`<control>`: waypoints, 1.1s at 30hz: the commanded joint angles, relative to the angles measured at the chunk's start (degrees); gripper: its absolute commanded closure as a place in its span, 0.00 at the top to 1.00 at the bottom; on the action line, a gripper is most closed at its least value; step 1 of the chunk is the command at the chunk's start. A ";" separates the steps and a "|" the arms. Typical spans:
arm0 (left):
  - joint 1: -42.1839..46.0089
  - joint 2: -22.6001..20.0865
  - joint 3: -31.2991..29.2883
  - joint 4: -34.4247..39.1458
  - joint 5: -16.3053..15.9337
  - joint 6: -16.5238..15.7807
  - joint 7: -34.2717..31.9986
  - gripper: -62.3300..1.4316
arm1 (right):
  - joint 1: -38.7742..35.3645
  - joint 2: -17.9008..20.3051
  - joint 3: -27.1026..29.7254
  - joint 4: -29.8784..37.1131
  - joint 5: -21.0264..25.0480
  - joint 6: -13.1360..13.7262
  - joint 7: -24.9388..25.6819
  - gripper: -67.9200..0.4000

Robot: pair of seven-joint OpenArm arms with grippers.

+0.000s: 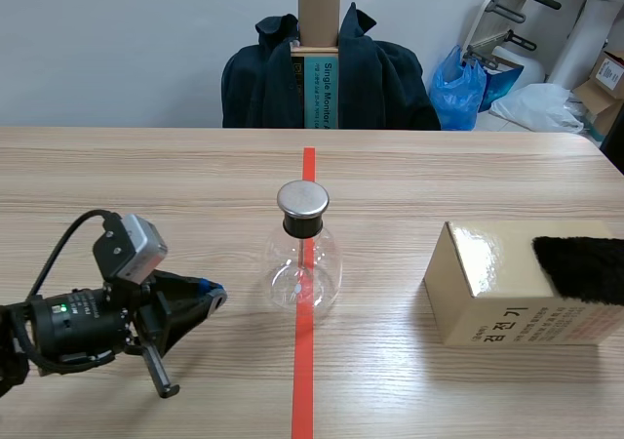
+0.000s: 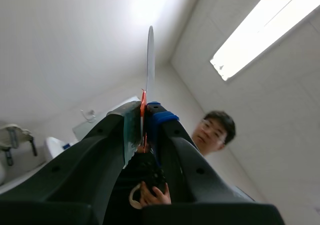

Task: Do the electroscope experiment.
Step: 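Bring the plate to the electroscope and point at the metal foil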

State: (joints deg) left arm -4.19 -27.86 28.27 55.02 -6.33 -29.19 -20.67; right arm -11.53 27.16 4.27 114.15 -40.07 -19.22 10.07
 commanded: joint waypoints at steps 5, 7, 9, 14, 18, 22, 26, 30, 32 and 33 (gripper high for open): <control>-2.36 2.36 0.70 -1.55 0.02 0.02 -1.01 0.07 | 4.26 0.74 -13.64 -7.23 -7.41 -1.18 -4.04 0.02; -2.82 3.04 0.70 -2.32 0.02 0.31 -1.03 0.07 | 5.18 0.74 -18.18 -9.60 -9.27 -1.81 -5.22 0.02; -3.17 3.48 0.70 -2.71 0.02 1.03 -0.96 0.07 | 5.75 0.44 -22.21 -11.74 -10.64 -3.21 -6.12 0.02; -3.48 3.56 0.70 -2.75 0.00 1.18 -1.05 0.07 | 5.99 -1.07 -29.42 -16.52 -14.91 -6.05 -6.86 0.02; -3.45 3.56 0.70 -2.89 0.00 1.18 -1.01 0.07 | 5.97 -1.95 -33.59 -20.17 -18.08 -7.69 -7.76 0.02; -3.45 3.56 0.70 -2.91 0.00 1.18 -0.98 0.07 | 5.95 -1.95 -37.00 -23.54 -19.78 -8.04 -8.48 0.02; -3.45 3.56 0.70 -2.91 0.00 1.18 -0.98 0.07 | 5.95 -2.27 -38.95 -26.84 -20.37 -8.20 -8.46 0.02; -3.45 3.56 0.70 -2.91 0.00 1.18 -0.94 0.07 | 5.90 -2.73 -40.19 -29.92 -21.27 -8.20 -8.39 0.02; -3.45 3.56 0.70 -2.91 0.00 1.18 -0.92 0.07 | 5.79 -2.73 -40.72 -30.73 -21.27 -8.20 -8.39 0.02; -3.45 3.56 0.70 -2.91 0.00 1.18 -0.90 0.07 | 5.68 -2.73 -40.85 -31.04 -21.27 -8.20 -8.22 0.02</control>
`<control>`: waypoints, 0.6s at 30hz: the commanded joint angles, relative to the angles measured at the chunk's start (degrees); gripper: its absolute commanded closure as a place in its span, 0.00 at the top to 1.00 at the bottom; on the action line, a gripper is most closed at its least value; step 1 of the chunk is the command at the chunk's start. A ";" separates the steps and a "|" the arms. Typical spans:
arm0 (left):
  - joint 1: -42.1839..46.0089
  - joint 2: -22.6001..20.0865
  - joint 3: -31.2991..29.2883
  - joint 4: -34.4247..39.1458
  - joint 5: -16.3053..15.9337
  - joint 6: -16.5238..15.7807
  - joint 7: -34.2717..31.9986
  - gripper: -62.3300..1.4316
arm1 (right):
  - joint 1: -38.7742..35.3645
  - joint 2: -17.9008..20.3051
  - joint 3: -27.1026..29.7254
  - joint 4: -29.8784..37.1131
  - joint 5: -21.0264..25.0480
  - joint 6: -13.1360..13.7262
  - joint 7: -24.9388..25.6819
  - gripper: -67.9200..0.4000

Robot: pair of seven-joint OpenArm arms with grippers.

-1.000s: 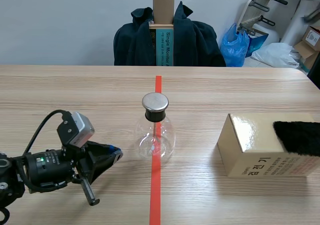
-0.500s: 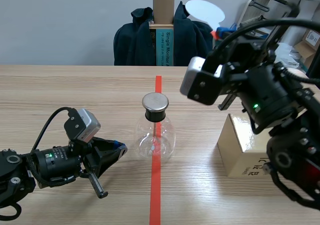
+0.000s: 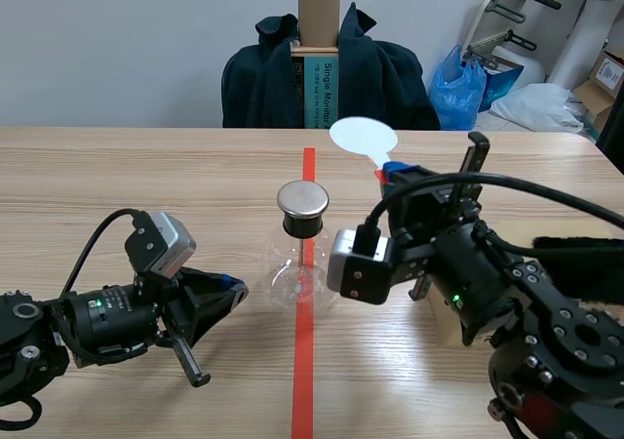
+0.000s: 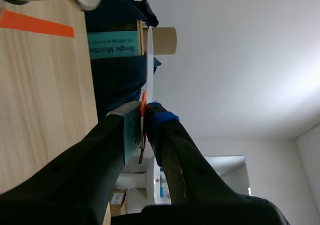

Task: Do the electroscope experiment.
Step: 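Bring the plate to the electroscope and point at the metal foil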

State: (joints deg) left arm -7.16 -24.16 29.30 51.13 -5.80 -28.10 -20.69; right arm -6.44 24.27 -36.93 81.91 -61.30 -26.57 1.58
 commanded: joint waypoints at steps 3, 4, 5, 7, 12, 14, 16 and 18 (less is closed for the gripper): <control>-0.48 -0.13 -0.33 0.98 -0.52 0.09 -0.90 0.07 | 0.37 0.17 0.20 0.90 -0.04 -0.87 1.16 0.02; -0.48 -0.13 -0.33 0.98 -0.52 0.09 -0.90 0.07 | 0.13 0.17 0.20 0.90 -0.04 -0.87 1.62 0.02; -0.48 -0.13 -0.33 0.98 -0.52 0.09 -0.90 0.07 | -0.09 0.17 0.20 0.90 -0.04 -0.90 2.21 0.02; -0.48 -0.13 -0.33 0.98 -0.52 0.09 -0.79 0.07 | -0.48 0.17 0.20 0.90 -0.04 -0.87 4.00 0.02; -0.48 -0.13 -0.33 0.98 -0.52 0.09 -0.72 0.07 | -1.75 0.17 0.20 0.90 -1.55 -0.87 9.94 0.02; -0.48 -0.13 -0.33 0.98 -0.52 0.09 -0.72 0.07 | -2.34 0.17 0.22 0.90 -2.16 -1.51 11.98 0.02; -0.48 -0.13 -0.33 0.98 -0.52 0.09 -0.72 0.07 | -2.78 0.17 0.22 0.90 -3.02 -1.88 13.35 0.02; -0.48 -0.13 -0.33 0.98 -0.52 0.09 -0.72 0.07 | -3.10 0.17 0.22 0.90 -3.10 -3.37 14.84 0.02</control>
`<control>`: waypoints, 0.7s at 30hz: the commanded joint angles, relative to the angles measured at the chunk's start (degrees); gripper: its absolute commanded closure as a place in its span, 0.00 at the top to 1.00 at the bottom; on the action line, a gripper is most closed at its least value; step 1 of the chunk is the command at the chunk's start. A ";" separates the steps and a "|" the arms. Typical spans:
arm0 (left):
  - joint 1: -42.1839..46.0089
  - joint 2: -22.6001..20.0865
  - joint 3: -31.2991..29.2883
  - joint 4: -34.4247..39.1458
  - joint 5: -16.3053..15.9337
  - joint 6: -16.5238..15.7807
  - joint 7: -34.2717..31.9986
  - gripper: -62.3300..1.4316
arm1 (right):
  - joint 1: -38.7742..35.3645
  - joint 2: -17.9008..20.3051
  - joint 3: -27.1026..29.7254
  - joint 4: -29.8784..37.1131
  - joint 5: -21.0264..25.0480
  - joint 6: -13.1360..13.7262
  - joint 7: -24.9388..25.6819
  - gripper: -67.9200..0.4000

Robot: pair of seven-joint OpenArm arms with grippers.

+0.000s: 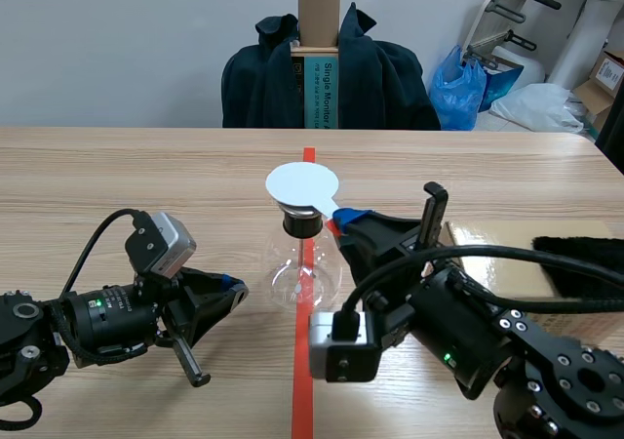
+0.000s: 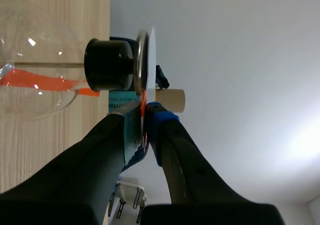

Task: Do the electroscope experiment.
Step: 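Bring the plate to the electroscope and point at the metal foil, then move the plate toward and away from the electroscope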

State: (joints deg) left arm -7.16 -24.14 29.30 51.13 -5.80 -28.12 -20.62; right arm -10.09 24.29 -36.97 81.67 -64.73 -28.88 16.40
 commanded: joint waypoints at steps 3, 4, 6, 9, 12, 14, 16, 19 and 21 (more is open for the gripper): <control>-0.48 -0.15 -0.33 0.98 -0.52 0.11 -0.79 0.07 | 0.39 0.15 0.26 1.14 -0.44 -2.27 1.09 0.02; -0.48 -0.15 -0.33 0.98 -0.52 0.11 -0.79 0.07 | 0.39 0.15 0.26 1.14 -0.46 -2.60 1.18 0.02; -0.48 -0.15 -0.33 0.98 -0.52 0.11 -0.79 0.07 | 0.39 0.15 0.26 1.14 -0.46 -2.89 1.18 0.02; -0.48 -0.15 -0.33 0.98 -0.52 0.11 -0.79 0.07 | 0.39 0.15 0.26 1.14 -0.46 -2.89 1.16 0.02; -0.48 -0.15 -0.33 0.98 -0.52 0.11 -0.79 0.07 | 0.39 0.15 0.26 1.14 -0.46 -2.89 1.16 0.02; -0.48 -0.15 -0.33 0.98 -0.52 0.11 -0.79 0.07 | 0.37 0.15 0.26 1.14 -0.46 -2.86 1.16 0.02; -0.48 -0.15 -0.33 0.98 -0.52 0.11 -0.79 0.07 | 0.37 0.15 0.26 1.14 -0.46 -2.86 1.09 0.02; -0.48 -0.15 -0.33 0.98 -0.52 0.11 -0.79 0.07 | 0.39 0.13 0.26 1.14 -0.46 -2.89 -0.33 0.02; -0.48 -0.15 -0.33 0.98 -0.52 0.11 -0.79 0.07 | 0.39 0.13 0.26 1.14 -0.46 -2.89 -2.36 0.02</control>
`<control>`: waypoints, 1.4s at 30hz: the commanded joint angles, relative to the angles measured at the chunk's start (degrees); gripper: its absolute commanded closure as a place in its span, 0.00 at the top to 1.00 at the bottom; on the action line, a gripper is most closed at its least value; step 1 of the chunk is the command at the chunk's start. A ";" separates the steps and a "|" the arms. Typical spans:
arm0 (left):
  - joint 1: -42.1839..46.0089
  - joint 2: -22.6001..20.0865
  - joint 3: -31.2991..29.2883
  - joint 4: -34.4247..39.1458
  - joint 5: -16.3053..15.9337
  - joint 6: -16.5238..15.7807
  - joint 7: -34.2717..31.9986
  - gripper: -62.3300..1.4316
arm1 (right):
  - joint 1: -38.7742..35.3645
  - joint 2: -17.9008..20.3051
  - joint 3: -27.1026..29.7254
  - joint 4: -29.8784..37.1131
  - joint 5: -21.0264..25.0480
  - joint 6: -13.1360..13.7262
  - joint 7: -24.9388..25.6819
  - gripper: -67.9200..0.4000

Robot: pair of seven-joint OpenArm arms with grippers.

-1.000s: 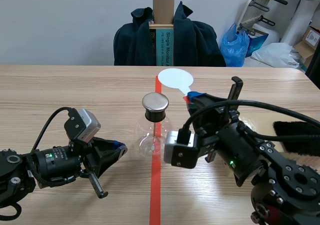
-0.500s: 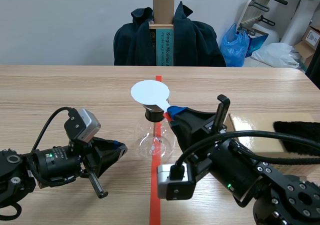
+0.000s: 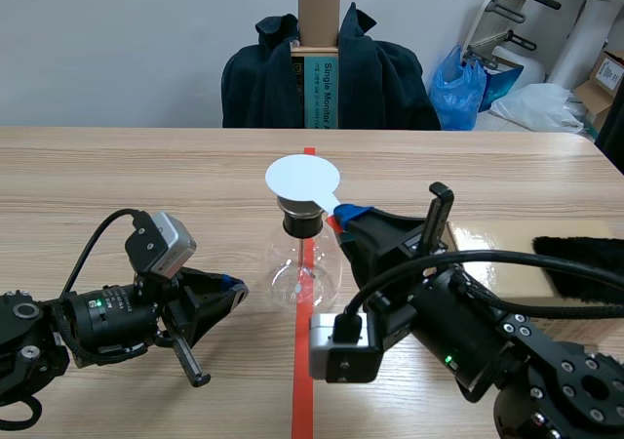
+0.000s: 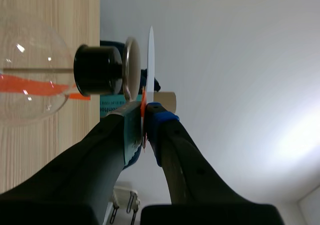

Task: Do the electroscope experiment.
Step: 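Move the plate toward and away from the electroscope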

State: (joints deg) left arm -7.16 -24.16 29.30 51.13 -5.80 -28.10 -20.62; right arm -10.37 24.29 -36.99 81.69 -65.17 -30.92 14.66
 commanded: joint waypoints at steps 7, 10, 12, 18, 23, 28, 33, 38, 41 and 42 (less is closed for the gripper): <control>-0.48 -0.13 -0.33 0.98 -0.52 0.09 -0.79 0.07 | 0.68 0.15 0.28 1.11 -0.02 -1.25 -8.98 0.02; -0.48 -0.13 -0.33 0.98 -0.52 0.09 -0.79 0.07 | 0.68 0.15 0.28 1.11 -0.02 -1.25 -12.17 0.02; -0.48 -0.13 -0.33 0.98 -0.52 0.09 -0.79 0.07 | 0.68 0.15 0.28 1.11 -0.04 -1.25 -13.44 0.02; -0.48 -0.13 -0.33 0.98 -0.52 0.09 -0.76 0.07 | 0.57 0.17 0.28 1.11 -0.07 -1.25 -14.05 0.02; -0.48 -0.13 -0.33 0.98 -0.52 0.09 -0.74 0.07 | 0.04 0.17 0.28 1.11 -0.83 -1.51 -12.11 0.02; -0.48 -0.13 -0.33 0.98 -0.52 0.09 -0.72 0.07 | -1.14 0.17 0.28 1.11 -2.21 -3.08 -6.78 0.02; -0.48 -0.13 -0.33 0.98 -0.52 0.09 -0.57 0.07 | -2.36 0.17 0.28 1.11 -2.38 -3.43 -1.27 0.02; -0.48 -0.13 -0.33 0.98 -0.52 0.09 -0.57 0.07 | -2.99 0.15 0.28 1.11 -2.38 -3.82 0.96 0.02; -0.48 -0.13 -0.33 0.98 -0.52 0.09 -0.55 0.07 | -2.97 0.15 0.28 1.11 -2.38 -3.82 0.98 0.02; -0.48 -0.13 -0.33 0.98 -0.52 0.09 -0.55 0.07 | -2.97 0.15 0.28 1.11 -2.38 -3.82 0.96 0.02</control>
State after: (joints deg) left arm -7.16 -24.14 29.30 51.13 -5.80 -28.10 -20.40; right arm -14.02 24.29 -36.97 81.69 -67.72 -33.87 15.81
